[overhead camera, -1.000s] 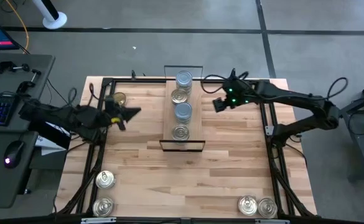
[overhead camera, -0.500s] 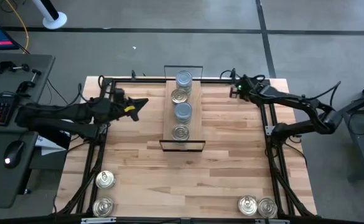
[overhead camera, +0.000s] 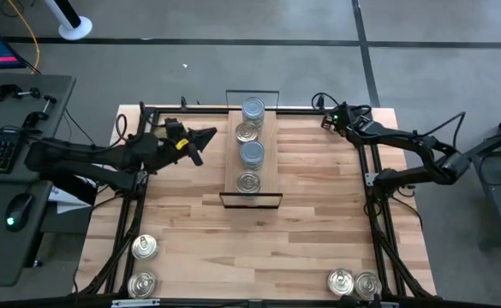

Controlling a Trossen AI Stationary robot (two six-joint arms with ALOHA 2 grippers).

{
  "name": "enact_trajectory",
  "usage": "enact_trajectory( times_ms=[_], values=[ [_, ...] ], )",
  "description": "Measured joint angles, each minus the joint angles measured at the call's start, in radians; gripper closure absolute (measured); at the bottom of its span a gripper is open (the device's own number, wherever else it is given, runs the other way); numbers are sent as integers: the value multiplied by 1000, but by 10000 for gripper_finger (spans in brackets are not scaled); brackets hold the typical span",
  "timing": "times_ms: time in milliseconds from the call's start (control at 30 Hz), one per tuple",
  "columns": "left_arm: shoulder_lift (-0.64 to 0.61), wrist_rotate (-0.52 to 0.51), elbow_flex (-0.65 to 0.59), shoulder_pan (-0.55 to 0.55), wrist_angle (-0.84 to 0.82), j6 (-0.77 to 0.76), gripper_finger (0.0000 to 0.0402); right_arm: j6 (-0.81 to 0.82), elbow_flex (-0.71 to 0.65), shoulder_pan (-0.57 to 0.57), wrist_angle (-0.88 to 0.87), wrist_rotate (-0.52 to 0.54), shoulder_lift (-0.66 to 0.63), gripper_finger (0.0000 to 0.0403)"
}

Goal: Stack canned seafood by type on shelf
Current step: Move the green tuna can to the middle right of the table

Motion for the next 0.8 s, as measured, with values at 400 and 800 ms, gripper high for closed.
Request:
enact_trajectory(
  times_ms=[400,800],
  values=[
    [22,-1,0,-18,94,23,401,56,1,7,18,29,147,403],
    [22,34,0,-23,92,23,401,-140,7,164,-24,-174,148,403]
  ],
)
